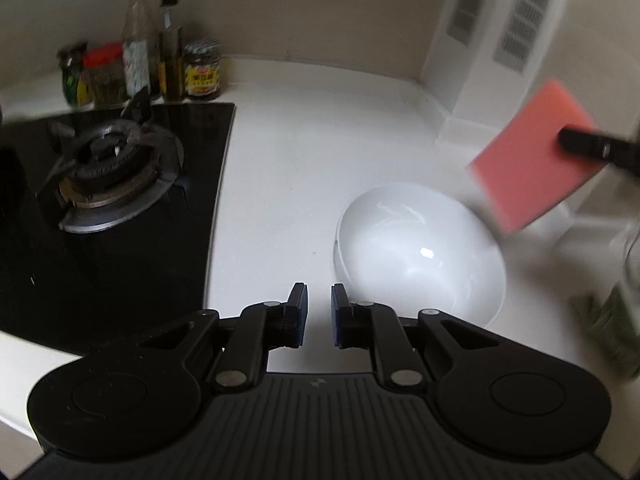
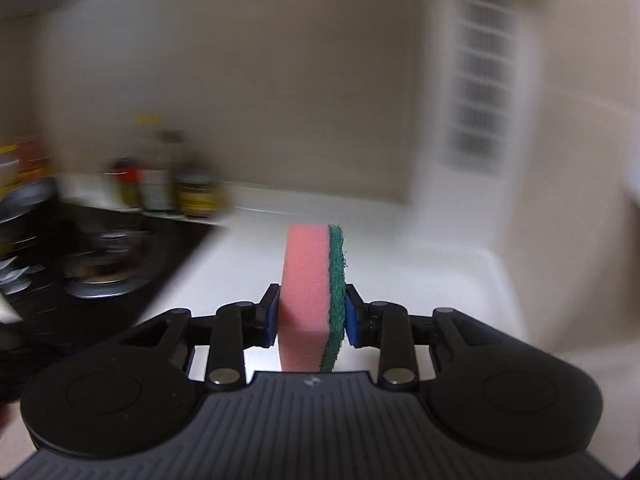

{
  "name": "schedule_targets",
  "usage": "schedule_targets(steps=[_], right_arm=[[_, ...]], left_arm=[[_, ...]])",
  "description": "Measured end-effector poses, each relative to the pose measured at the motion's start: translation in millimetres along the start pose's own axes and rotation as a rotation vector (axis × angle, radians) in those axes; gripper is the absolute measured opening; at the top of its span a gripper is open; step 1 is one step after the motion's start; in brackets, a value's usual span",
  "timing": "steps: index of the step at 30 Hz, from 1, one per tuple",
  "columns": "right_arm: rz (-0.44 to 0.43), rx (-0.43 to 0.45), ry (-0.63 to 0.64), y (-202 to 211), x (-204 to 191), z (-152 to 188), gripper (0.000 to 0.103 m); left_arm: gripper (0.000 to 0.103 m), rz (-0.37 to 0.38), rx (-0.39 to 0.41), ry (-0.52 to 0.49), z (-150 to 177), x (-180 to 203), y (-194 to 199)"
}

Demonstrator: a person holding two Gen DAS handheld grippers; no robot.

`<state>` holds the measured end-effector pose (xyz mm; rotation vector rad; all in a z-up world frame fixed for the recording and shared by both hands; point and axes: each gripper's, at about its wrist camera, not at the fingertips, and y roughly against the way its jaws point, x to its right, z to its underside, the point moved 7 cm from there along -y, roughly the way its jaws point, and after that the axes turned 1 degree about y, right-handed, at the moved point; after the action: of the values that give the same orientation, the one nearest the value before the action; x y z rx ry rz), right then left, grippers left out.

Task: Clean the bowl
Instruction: 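Carry the sponge to the bowl with the right gripper while the left gripper grasps the bowl rim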

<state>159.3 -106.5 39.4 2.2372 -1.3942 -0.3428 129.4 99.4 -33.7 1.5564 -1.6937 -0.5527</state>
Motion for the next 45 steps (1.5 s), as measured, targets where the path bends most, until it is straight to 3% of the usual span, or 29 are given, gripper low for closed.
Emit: schedule_targets(steps=[2, 7, 12, 19, 26, 35, 39, 42, 45], right_arm=[[-0.097, -0.045, 0.120, -17, -20, 4, 0.027], [-0.207, -0.141, 0.266, -44, -39, 33, 0.027], [-0.222, -0.168, 0.314, -56, -37, 45, 0.027], [-0.209, -0.185, 0.312, -62, -40, 53, 0.027], [-0.161, -0.270, 0.404, -69, -62, 56, 0.028], [-0.087, -0.402, 0.454, -55, -84, 56, 0.028], [-0.152, -0.411, 0.559, -47, -99, 59, 0.029], [-0.198, -0.423, 0.728, -45, -107, 67, 0.030], [-0.214, -0.460, 0.747, -52, -101, 66, 0.031]], left_arm=[[0.014, 0.017, -0.004, 0.035, -4, -1, -1], [0.014, 0.065, -0.051, 0.111, -10, 1, -11], [0.014, 0.075, -0.112, 0.142, -9, 5, -28], [0.017, 0.094, -0.228, 0.019, -13, 11, -56], [0.015, 0.144, -0.271, -0.093, -22, 14, -65], [0.016, 0.223, -0.295, -0.149, -24, 11, -66], [0.016, 0.239, -0.289, -0.121, -25, 9, -66], [0.016, 0.240, -0.278, -0.099, -25, 6, -67], [0.016, 0.234, -0.265, -0.059, -23, 4, -65]])
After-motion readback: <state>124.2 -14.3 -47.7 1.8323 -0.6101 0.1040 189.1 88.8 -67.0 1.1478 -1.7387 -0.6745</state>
